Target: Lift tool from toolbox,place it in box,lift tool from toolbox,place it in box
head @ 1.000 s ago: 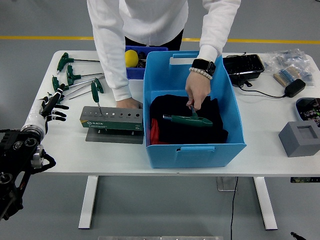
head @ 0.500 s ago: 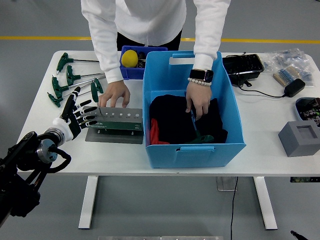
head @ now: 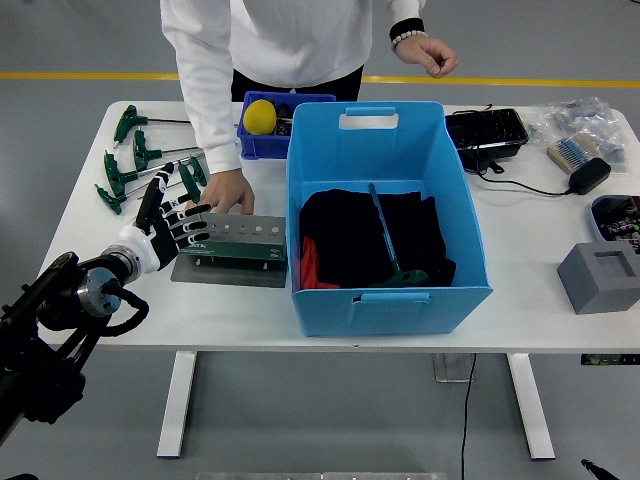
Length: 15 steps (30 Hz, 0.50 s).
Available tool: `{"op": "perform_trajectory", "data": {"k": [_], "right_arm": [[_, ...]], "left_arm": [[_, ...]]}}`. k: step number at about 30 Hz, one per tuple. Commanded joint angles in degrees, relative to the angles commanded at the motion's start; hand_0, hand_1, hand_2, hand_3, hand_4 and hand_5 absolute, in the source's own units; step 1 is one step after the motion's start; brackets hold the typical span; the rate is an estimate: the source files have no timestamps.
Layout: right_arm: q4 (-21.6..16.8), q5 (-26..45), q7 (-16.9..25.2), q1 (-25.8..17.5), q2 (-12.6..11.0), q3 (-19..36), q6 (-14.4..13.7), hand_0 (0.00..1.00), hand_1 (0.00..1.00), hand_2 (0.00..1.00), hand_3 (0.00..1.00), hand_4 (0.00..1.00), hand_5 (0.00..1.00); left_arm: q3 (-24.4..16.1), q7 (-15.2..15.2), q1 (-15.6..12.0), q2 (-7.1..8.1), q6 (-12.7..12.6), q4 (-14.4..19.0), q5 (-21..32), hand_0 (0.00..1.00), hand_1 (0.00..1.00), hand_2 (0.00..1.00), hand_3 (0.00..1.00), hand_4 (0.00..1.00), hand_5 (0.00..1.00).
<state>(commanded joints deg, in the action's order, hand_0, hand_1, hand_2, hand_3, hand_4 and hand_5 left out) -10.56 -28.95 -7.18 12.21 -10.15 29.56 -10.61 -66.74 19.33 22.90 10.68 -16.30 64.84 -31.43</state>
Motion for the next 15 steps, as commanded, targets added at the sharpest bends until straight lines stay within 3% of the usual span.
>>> {"op": "perform_trajectory", "data": {"k": [15], "right_arm": [[0.0,0.3,0.1,0.1,-0.1,-0.1,0.0,0.620,0.602,0.670,0.566,0.827,0.686]], "left_arm": [[2.0,-0.9,1.4,0.48,0.4,3.0,6.1,0.257,0.307,0.509,0.674,0.852,0.984]]}}
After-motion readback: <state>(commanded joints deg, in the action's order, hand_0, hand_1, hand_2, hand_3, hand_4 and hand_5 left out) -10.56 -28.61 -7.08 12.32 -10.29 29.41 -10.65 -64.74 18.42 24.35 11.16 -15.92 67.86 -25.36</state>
